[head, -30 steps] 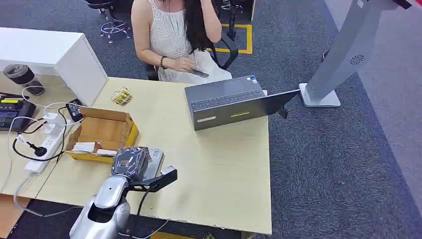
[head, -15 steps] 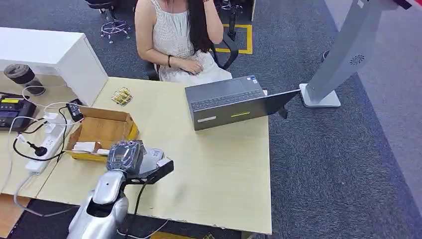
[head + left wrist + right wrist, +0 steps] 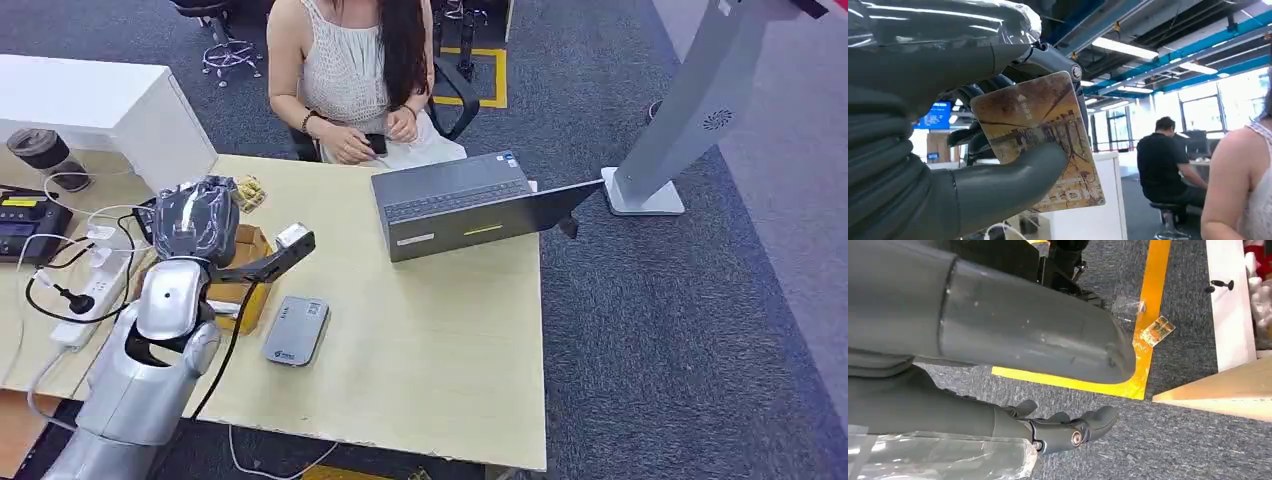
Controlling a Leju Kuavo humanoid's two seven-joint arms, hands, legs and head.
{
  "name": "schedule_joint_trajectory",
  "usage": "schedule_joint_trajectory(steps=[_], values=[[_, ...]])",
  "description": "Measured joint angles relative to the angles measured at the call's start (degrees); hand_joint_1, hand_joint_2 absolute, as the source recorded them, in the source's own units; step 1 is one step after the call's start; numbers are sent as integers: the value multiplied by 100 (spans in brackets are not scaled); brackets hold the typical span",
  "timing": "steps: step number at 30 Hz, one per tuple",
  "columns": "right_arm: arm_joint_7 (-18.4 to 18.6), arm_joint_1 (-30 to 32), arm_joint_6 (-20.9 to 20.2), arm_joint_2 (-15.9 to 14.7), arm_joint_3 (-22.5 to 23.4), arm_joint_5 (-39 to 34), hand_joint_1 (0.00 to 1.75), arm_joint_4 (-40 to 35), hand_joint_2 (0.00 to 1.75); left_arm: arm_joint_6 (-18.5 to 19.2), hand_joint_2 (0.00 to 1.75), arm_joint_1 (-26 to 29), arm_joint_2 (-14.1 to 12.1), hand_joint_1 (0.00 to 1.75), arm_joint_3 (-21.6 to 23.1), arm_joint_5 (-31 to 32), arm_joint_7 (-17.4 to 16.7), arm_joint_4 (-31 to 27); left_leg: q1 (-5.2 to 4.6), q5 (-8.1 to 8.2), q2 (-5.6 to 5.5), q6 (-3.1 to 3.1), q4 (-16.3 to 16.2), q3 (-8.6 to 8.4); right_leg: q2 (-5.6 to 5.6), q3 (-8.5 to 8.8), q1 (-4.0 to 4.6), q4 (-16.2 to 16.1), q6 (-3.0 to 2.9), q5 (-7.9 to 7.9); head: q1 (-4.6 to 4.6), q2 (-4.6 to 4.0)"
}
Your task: Pass the card to the sensor for recognition and then transmit it.
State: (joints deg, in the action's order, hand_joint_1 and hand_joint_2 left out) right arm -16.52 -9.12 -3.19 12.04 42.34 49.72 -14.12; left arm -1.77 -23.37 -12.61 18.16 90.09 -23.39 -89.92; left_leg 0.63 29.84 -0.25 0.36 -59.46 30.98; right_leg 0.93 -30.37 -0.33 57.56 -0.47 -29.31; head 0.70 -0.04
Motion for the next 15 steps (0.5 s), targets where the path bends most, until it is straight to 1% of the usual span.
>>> schedule_joint_trajectory(steps=[4, 8, 14, 15], values=[[52, -1, 0, 22, -2, 13, 0, 2, 0, 74, 175, -258, -135, 175, 85, -2, -22, 63, -1, 0, 1, 0, 0, 0, 0, 0, 0, 0, 0, 0, -2, 0], [72, 6, 4, 33, -2, 79, 0, 4, 0, 57, 175, -387, -142, 175, 116, -2, -13, 212, -2, 0, 1, 0, -1, -1, 2, -1, -1, 0, 0, 0, -2, 0], [90, 13, 13, 33, -2, 79, 0, 4, 0, 32, 175, -432, -142, 175, 135, -2, 20, 383, -1, 0, 2, 0, -1, 0, 2, -2, -1, 0, 0, 0, -2, 0], [90, 14, 18, 33, -2, 68, 0, 4, 0, 24, 175, -434, -140, 0, 135, -2, 42, 409, -1, 0, 2, 0, -1, 0, 2, -2, -1, 0, 0, 0, -2, 0]])
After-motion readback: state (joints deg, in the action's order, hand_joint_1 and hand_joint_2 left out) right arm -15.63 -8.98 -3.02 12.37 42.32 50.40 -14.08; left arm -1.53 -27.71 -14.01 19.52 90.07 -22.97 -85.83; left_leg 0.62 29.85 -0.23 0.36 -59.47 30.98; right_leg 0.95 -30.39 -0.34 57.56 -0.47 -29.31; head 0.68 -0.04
